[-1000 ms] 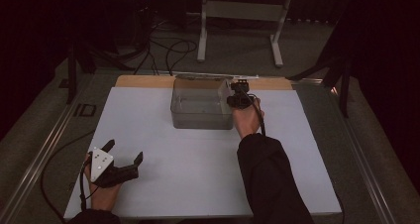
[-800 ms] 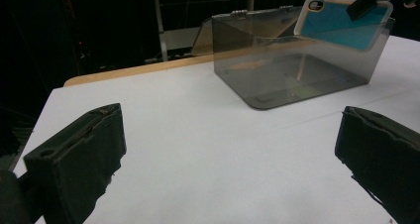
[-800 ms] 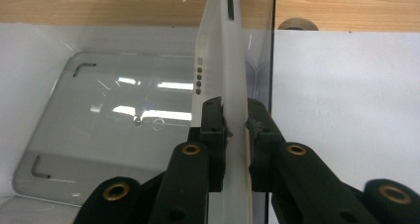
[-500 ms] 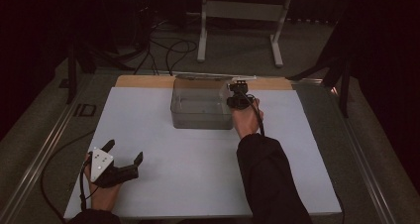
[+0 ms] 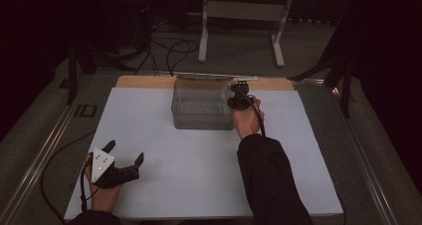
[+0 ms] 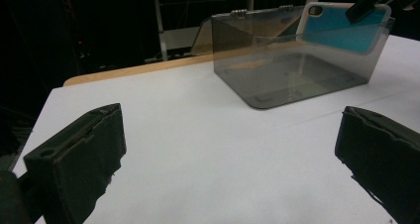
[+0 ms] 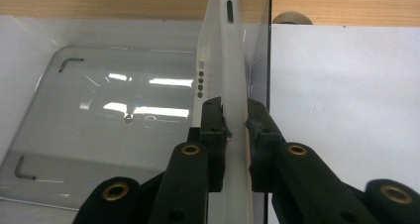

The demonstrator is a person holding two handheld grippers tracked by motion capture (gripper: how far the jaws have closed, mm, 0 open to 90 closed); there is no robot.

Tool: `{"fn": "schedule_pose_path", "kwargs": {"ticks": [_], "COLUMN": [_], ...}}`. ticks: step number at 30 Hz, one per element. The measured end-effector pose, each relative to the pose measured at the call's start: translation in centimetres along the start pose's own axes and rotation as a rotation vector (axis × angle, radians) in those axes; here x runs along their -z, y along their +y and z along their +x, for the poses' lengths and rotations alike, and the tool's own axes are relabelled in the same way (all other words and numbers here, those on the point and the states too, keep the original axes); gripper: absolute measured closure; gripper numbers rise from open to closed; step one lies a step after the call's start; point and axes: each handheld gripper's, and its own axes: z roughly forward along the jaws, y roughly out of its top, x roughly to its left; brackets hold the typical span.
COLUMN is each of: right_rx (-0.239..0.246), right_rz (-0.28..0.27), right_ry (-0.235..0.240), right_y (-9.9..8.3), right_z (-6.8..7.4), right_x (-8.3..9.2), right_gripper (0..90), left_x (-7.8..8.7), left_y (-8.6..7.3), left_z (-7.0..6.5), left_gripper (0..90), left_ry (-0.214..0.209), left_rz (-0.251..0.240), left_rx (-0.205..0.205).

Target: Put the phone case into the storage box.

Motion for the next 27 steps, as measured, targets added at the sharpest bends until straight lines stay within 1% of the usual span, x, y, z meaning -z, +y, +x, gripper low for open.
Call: {"fn": "schedule_pose_path", "kwargs": {"ticks": [9, 20, 27], "right_rx": [0.015, 0.012, 0.01], "right_rz": [0.012, 0.022, 0.022], "right_ry": [-0.019, -0.042, -0.044], "right_y": [0.09, 0.4, 0.55], "right_z": [0.26, 0.51, 0.64], "right_x": [-0.01, -0.21, -0.35], "right_gripper": [80.6, 80.6, 80.6], "left_x": [0.0, 0.03, 0.07], "left_y": [0.01, 0.02, 0.03], "left_z": [-0.04, -0.02, -0.01], "left_gripper": [0.2, 0.2, 0.2], "left_ry": [0.0, 0.001, 0.0], "left_rz": [0.001, -0.002, -0.003], "left_rx": [-0.001, 0.001, 0.004]}}
